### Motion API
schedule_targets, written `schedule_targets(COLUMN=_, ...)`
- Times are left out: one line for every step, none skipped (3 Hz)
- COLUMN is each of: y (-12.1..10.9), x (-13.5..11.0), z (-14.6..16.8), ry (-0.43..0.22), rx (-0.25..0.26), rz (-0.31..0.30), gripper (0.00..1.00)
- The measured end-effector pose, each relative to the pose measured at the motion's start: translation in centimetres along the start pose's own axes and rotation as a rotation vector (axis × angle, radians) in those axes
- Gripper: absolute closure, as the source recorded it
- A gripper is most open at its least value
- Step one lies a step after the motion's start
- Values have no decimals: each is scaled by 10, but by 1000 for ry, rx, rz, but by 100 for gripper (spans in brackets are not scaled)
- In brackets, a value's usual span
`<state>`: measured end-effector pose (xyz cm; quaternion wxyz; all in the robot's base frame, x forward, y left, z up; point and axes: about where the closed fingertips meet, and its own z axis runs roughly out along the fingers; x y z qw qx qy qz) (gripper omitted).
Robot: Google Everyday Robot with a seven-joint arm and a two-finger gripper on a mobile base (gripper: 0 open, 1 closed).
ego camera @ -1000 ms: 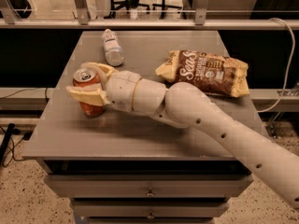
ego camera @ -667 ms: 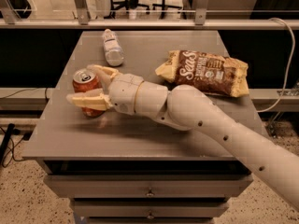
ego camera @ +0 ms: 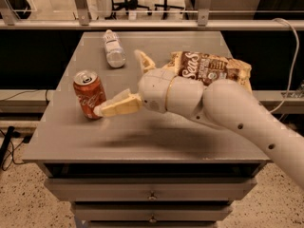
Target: Place coke can upright
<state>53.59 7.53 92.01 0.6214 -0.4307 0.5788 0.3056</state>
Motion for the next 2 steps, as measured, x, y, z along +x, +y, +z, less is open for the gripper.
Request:
schedule_targets(y=-18, x=-36, z=-58, ry=61, rx=105, rz=-58, gripper=0)
schedule_targets(y=-29, x=-38, z=-84, ry=83, rx=161, rz=-68, gripper=0)
